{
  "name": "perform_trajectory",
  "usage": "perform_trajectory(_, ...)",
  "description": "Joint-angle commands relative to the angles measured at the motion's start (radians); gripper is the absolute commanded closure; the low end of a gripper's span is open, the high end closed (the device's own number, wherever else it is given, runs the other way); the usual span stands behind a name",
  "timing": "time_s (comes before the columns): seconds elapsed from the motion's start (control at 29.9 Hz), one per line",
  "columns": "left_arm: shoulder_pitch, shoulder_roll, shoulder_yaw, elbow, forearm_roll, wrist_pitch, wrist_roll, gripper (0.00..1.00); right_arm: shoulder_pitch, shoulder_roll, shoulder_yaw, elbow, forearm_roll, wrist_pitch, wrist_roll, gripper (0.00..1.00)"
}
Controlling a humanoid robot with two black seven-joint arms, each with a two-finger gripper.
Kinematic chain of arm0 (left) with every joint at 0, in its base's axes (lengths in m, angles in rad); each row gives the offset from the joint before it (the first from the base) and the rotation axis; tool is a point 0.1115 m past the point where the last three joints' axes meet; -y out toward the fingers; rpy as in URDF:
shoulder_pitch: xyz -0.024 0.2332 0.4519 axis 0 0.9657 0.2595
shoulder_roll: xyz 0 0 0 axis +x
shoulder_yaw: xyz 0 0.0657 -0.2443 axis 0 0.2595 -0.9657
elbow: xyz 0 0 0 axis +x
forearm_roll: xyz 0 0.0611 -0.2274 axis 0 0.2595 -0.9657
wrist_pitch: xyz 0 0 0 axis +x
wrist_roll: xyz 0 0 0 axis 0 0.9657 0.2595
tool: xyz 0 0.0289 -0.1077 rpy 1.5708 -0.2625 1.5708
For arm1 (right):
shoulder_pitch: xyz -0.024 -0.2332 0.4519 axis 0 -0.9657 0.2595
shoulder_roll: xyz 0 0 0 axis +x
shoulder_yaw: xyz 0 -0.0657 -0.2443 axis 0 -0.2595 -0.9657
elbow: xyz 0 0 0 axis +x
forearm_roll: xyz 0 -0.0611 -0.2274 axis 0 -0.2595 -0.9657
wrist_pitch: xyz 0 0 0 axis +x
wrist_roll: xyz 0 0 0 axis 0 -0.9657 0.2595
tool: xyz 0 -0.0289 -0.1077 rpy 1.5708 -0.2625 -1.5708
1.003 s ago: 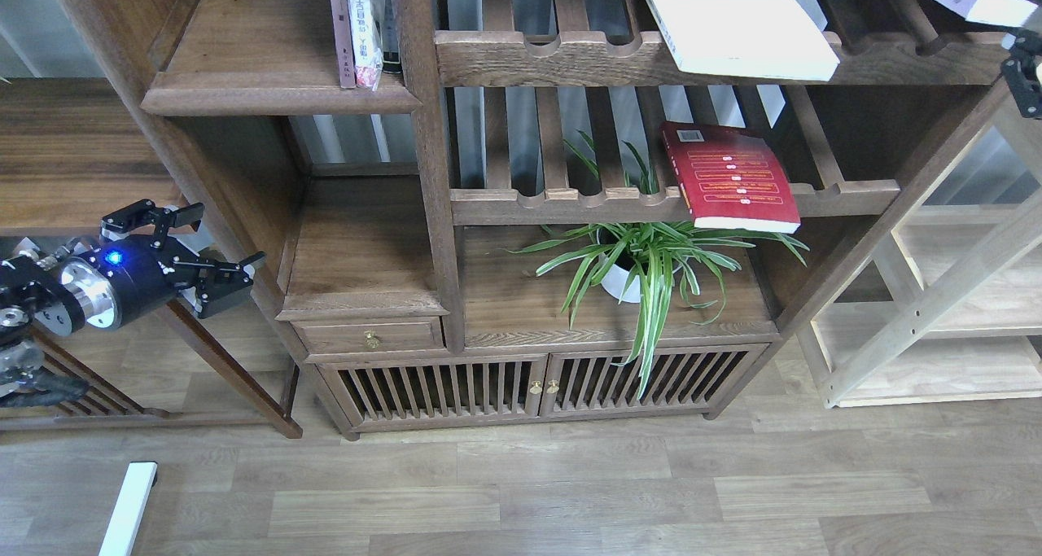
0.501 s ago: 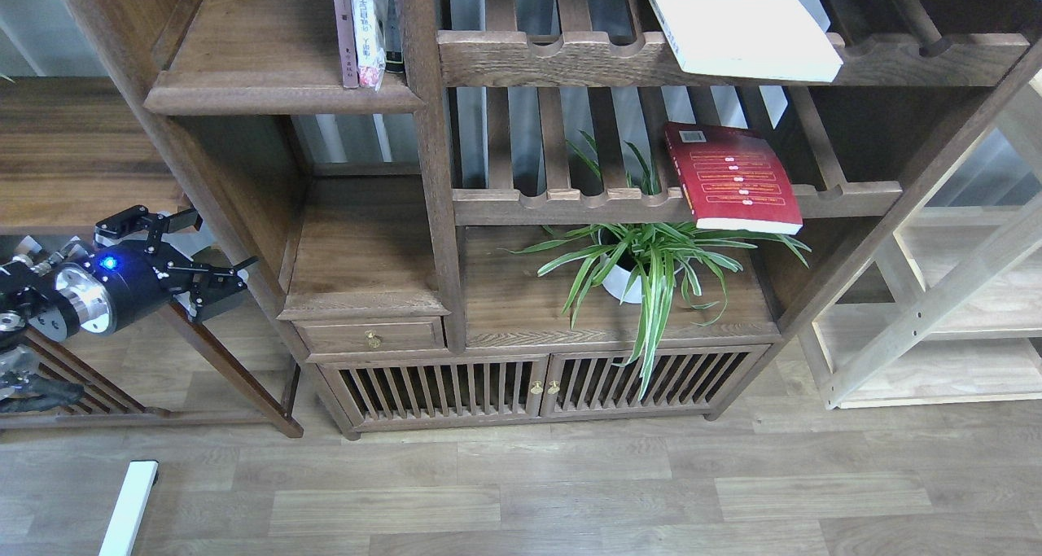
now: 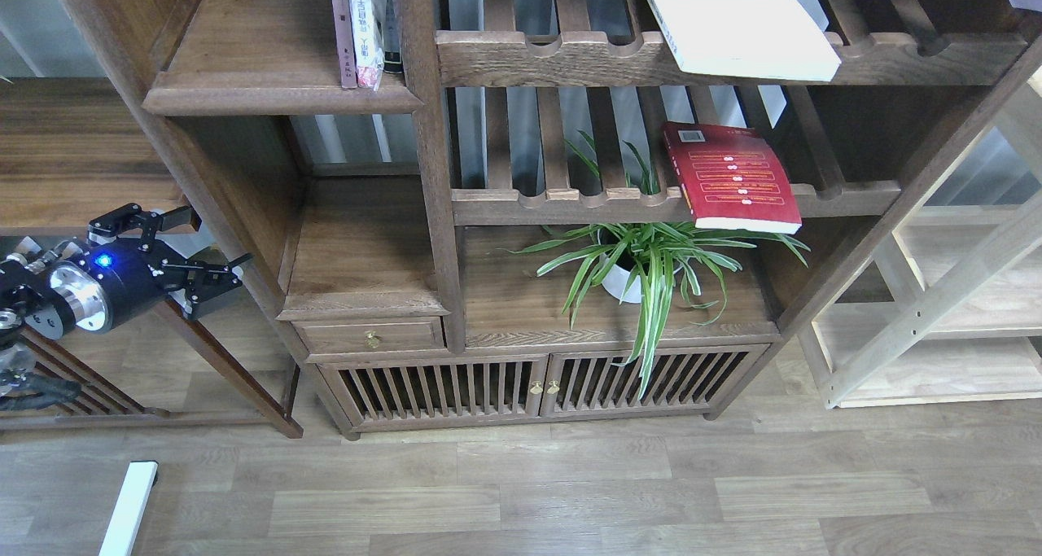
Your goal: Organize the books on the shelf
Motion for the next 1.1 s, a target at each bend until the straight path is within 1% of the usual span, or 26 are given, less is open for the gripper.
perform_trajectory(0.0, -0.001, 0.001, 0.0, 0.0, 0.0, 0.001, 0.0, 0.0, 0.002, -0.023, 0.0, 0.01, 0.003, 0.041, 0.0, 0.98)
perform_trajectory(0.2, 0.001, 0.001, 0.0, 0.0, -0.002, 0.006, 0.0, 0.0, 0.003, -0.073, 0.0, 0.011, 0.06, 0.085, 0.0, 0.98)
perform_trajectory(0.3, -0.001, 0.001, 0.0, 0.0, -0.014, 0.008, 0.0, 0.0, 0.003, -0.121, 0.0, 0.011, 0.083, 0.111, 0.0, 0.98)
perform_trajectory(0.43, 0.002, 0.001, 0.002, 0.0, -0.015, 0.006, 0.0, 0.0, 0.002, -0.125, -0.015, 0.01, 0.095, 0.15, 0.0, 0.98)
perform_trajectory(0.53, 0.022, -0.006, 0.002, 0.0, -0.015, 0.001, -0.001, 0.0, 0.002, -0.125, -0.061, 0.008, 0.101, 0.166, 0.0, 0.97)
perform_trajectory(0.67, 0.054, -0.034, 0.002, 0.0, -0.015, 0.001, -0.021, 0.0, 0.002, -0.125, -0.164, 0.0, 0.1, 0.165, 0.0, 0.97)
perform_trajectory(0.87, 0.108, -0.104, 0.002, 0.005, -0.015, 0.005, -0.023, 0.0, 0.002, -0.125, -0.314, -0.015, 0.1, 0.148, 0.0, 0.98)
perform_trajectory(1.07, 0.153, -0.187, 0.014, 0.057, -0.015, 0.003, -0.034, 0.0, 0.0, -0.125, -0.477, -0.024, 0.075, 0.085, 0.0, 0.97)
